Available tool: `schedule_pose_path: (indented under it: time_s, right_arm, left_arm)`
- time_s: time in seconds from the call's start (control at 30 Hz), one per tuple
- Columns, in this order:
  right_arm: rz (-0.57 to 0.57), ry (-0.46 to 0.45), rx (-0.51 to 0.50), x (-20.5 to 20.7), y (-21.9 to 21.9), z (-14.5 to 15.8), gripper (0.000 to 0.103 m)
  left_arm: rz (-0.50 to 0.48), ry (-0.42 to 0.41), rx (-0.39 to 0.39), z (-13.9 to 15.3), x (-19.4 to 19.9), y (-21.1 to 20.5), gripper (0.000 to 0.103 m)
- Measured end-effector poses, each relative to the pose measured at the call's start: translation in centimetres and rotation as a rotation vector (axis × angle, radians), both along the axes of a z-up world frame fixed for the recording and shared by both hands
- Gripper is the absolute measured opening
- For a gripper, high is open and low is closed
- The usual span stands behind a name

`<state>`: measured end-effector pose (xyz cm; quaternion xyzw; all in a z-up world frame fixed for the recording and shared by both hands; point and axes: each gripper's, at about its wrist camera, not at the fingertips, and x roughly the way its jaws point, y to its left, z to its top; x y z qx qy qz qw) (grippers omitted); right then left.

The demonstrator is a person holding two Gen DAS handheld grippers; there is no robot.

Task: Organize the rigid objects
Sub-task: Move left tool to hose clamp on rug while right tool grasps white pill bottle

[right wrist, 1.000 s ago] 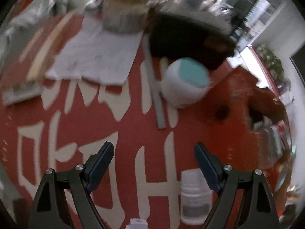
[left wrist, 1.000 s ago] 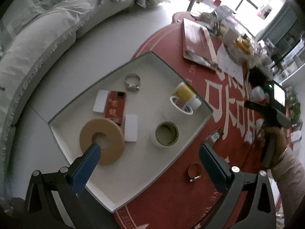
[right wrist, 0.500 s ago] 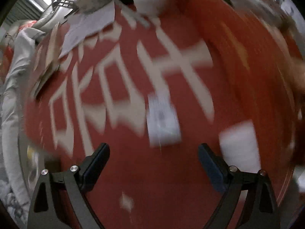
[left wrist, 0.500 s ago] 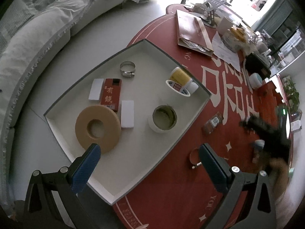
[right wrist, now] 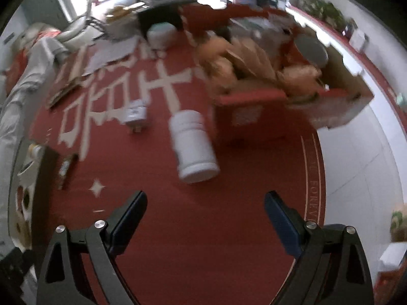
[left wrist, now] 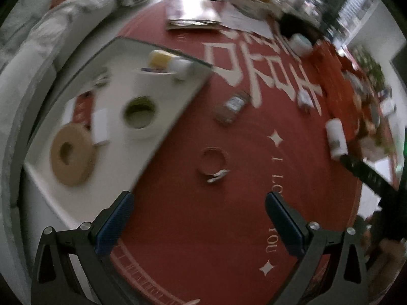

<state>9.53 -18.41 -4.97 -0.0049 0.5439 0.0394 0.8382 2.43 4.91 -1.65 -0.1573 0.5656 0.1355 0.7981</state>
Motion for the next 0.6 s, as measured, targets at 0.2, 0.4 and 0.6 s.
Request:
schedule_pose_path:
  time_s: [0.2,0.4,0.6]
  right_arm:
    - [0.050,0.015,-0.011,3.3,2.0,-1.7,0.094]
    - [0.034,0.055,-0.005,5.1,3.1,-3.4,0.064]
    - [0.058,0.062,-0.021,4.2,3.3,-3.1,0.041]
  left_arm:
    - [-0.075,-0.034,0.103,-1.6,3.6,-2.7,0.103]
    - [-0.090,0.003,0.118,-4.6,5.8,-2.8,0.103]
    - [-0.075,0.046,0.073,-6.8,6.2,-2.8,0.103]
